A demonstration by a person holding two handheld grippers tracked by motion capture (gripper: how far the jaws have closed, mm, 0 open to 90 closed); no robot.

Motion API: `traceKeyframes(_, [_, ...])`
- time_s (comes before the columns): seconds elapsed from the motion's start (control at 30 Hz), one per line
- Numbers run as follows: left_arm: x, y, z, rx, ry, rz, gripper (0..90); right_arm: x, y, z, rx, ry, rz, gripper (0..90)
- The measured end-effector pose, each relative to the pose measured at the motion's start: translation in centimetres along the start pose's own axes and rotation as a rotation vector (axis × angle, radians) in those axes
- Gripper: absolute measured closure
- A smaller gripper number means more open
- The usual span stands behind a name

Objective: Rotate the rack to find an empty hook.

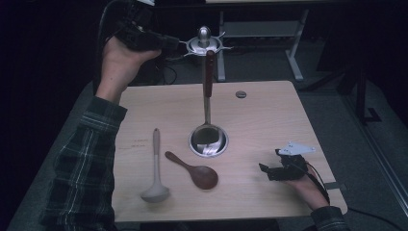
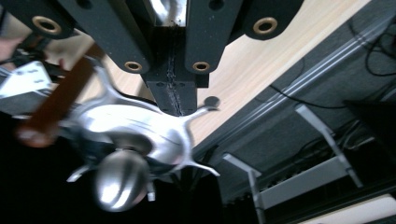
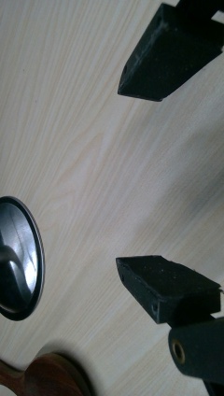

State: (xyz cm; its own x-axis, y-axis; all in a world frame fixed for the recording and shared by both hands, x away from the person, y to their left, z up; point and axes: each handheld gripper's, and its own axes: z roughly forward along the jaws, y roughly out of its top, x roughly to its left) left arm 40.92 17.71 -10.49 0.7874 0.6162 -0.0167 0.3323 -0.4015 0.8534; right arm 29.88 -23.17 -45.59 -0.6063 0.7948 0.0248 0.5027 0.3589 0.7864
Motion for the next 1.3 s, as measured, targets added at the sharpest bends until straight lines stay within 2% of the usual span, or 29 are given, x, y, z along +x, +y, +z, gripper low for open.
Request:
traceKeyframes(0.17, [-1.6, -0.2, -1.1, -0.020, -0.065, 0.010, 89.7, -0.1, 0.0, 0.0, 0.001, -0.001, 0.016, 13.9])
traceKeyframes(0.27, [-2.6, -0.3, -1.2, -0.012, -0.082, 0.031, 89.6, -0.1, 0.0, 0.0, 0.005, 0.000, 0.015, 14.2])
traceKeyframes(0.33, [-3.2, -0.4, -1.1, -0.010, -0.107, 0.037, 89.6, -0.1, 0.0, 0.0, 0.005, 0.000, 0.014, 14.2])
traceKeyframes(0.47, [-4.0, -0.6, -0.3, 0.014, -0.093, 0.056, 89.7, -0.1, 0.0, 0.0, 0.006, -0.001, 0.015, 14.2])
traceKeyframes(0.57, [-3.8, -0.8, 0.3, 0.030, -0.072, 0.054, 89.7, -0.1, 0.0, -0.1, 0.003, -0.001, 0.016, 14.2])
traceKeyframes(0.73, [-3.3, -1.0, 0.4, 0.020, -0.087, 0.034, 89.6, -0.2, -0.1, -0.1, 0.002, -0.001, 0.014, 14.2])
traceKeyframes(0.8, [-3.1, -1.0, 0.3, 0.021, -0.069, 0.035, 89.7, -0.2, -0.1, -0.1, 0.003, -0.002, 0.015, 14.2])
traceKeyframes(1.17, [-0.9, -0.8, 0.5, 0.001, -0.040, -0.018, 89.7, -0.2, -0.1, -0.1, 0.004, -0.001, 0.016, 14.2])
traceKeyframes(1.3, [-0.2, -0.4, 0.7, 0.001, -0.012, -0.026, 89.7, -0.2, -0.1, -0.1, 0.004, 0.000, 0.015, 14.2])
